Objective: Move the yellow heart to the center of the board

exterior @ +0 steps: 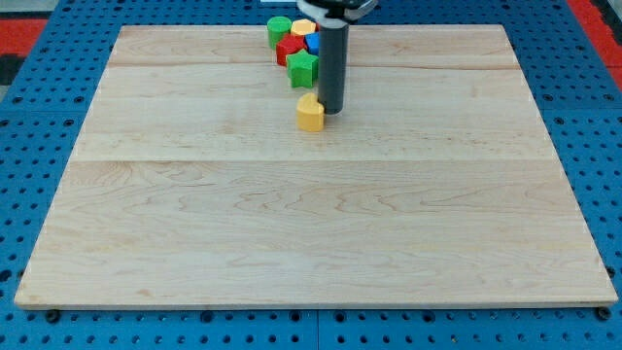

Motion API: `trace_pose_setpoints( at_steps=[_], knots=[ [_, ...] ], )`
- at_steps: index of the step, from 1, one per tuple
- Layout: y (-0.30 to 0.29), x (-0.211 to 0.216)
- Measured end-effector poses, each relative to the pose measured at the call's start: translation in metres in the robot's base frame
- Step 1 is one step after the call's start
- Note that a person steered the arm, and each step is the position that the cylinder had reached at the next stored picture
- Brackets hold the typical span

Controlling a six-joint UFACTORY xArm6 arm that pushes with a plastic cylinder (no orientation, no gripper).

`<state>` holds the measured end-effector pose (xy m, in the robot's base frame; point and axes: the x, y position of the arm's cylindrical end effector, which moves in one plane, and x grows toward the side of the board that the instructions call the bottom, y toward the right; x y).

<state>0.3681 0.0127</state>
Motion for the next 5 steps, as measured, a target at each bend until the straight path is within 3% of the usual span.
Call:
trace_pose_setpoints(
  at_steps=[1,3,5],
  knots=[
    [-0.015,0.014],
    [-0.023,-0.026],
    [-0.043,0.011]
  ],
)
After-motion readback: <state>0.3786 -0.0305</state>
